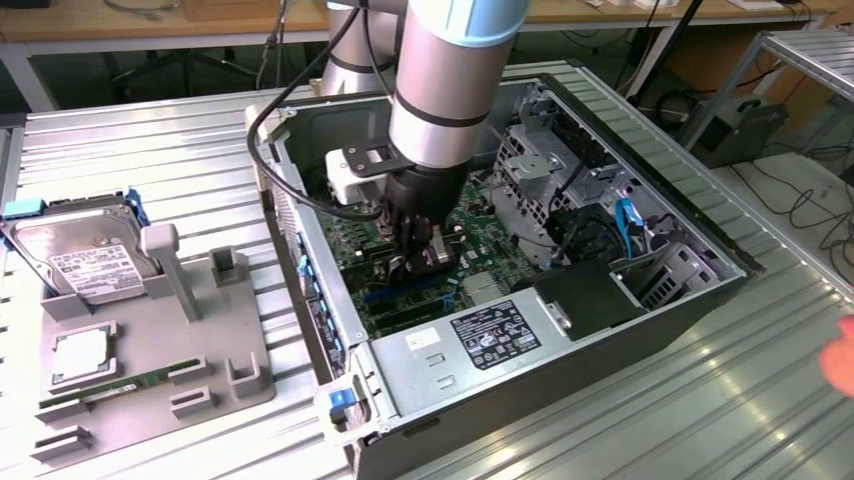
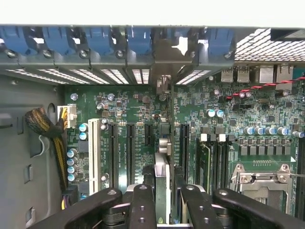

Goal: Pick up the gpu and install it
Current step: 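Insert the gpu into the slot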

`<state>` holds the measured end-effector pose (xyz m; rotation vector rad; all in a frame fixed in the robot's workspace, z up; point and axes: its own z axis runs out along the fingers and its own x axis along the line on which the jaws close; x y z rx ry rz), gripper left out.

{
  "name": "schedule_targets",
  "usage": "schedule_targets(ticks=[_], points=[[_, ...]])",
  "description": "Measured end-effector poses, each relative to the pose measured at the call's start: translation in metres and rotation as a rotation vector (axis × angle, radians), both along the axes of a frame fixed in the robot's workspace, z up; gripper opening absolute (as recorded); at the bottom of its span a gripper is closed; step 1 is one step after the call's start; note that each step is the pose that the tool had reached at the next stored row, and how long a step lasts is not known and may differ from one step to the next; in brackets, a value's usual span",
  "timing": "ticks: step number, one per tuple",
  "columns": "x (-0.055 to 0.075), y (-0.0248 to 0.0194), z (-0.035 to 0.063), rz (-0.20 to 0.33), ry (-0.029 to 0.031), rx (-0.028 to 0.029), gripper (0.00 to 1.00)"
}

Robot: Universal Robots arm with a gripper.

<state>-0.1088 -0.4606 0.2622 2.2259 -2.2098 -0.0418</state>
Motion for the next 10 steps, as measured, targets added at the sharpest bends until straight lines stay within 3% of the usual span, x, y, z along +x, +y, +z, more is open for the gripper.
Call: schedule_targets(ticks=[10], points=[[0.0000,0.0000,0.0002,0.002,0.0002,-0.0003,0.26]])
